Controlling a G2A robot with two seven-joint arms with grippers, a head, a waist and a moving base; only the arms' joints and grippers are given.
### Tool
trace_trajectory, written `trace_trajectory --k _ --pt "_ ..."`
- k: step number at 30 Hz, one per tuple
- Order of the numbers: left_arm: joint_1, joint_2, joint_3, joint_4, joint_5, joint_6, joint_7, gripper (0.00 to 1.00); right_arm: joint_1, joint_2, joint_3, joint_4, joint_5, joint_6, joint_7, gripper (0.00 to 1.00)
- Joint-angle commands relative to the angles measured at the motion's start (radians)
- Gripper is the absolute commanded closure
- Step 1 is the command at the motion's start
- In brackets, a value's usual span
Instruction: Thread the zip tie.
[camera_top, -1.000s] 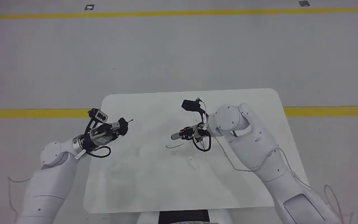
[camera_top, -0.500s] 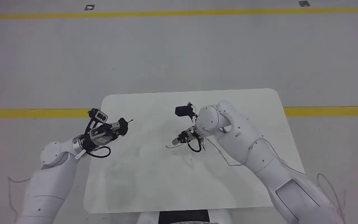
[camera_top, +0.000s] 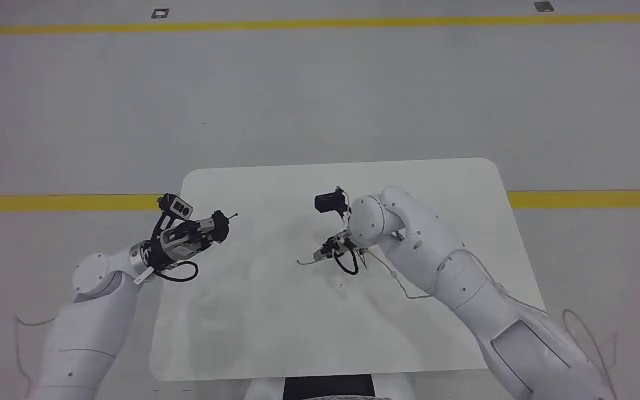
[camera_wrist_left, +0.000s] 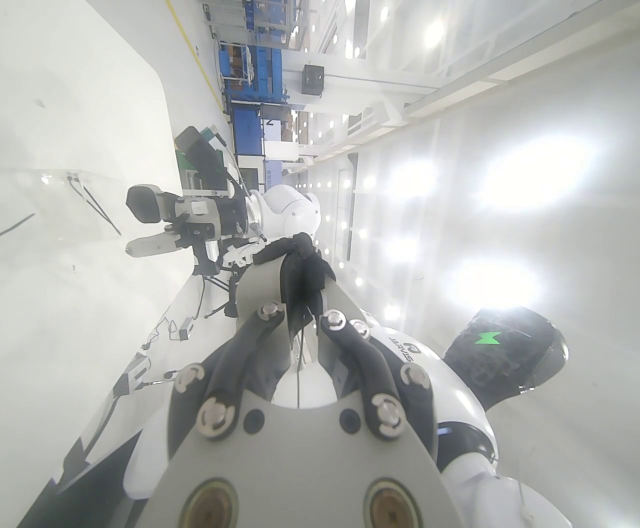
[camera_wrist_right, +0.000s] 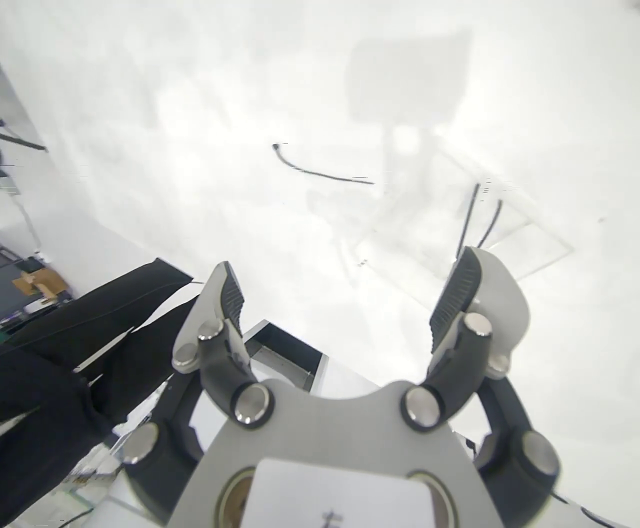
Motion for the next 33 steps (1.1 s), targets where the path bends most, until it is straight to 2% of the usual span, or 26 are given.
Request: trace_trajectory --k 1,4,6,12,14,21,22,23,24,25,30,33 --pt "0.0 0.0 0.0 0.0 0.0 0.0 0.0 1.0 0.001 0.005 0.0 -0.005 -0.033 -0.011 0.013 0.0" --pt "0.0 0.0 0.0 0.0 0.0 0.0 0.0 1.0 0.002 0.013 -0.005 -0.016 -0.088 -0.049 0.026 0.0" --pt "0.0 0.0 0.0 0.0 0.0 0.0 0.0 1.0 0.001 0.018 -0.024 -0.026 -0.11 -0.124 0.026 0.0" --pt "0.0 0.0 0.0 0.0 0.0 0.0 0.0 1.0 0.001 0.018 -0.024 -0.026 -0.11 -0.124 0.026 0.0" --pt "0.0 0.0 0.0 0.0 0.0 0.0 0.0 1.0 -0.011 0.019 -0.02 -0.025 -0.113 -0.132 -0.004 0.0" --pt "0.0 0.0 0.0 0.0 0.0 0.0 0.0 1.0 -0.021 0.027 -0.019 -0.048 -0.155 -0.153 0.026 0.0" --pt "0.0 0.0 0.0 0.0 0.0 0.0 0.0 1.0 -0.023 0.028 -0.019 -0.049 -0.16 -0.15 0.026 0.12" --pt "0.0 0.0 0.0 0.0 0.0 0.0 0.0 1.0 -0.025 0.03 -0.019 -0.052 -0.165 -0.145 0.026 0.36" --pt "0.0 0.0 0.0 0.0 0.0 0.0 0.0 1.0 -0.026 0.031 -0.018 -0.054 -0.168 -0.142 0.026 0.51" --pt "0.0 0.0 0.0 0.0 0.0 0.0 0.0 1.0 -0.027 0.032 -0.017 -0.058 -0.173 -0.141 0.026 0.56" --pt "0.0 0.0 0.0 0.0 0.0 0.0 0.0 1.0 -0.035 0.04 -0.014 -0.075 -0.203 -0.136 0.026 0.64" --pt "0.0 0.0 0.0 0.0 0.0 0.0 0.0 1.0 -0.036 0.043 -0.015 -0.072 -0.208 -0.133 0.026 0.65"
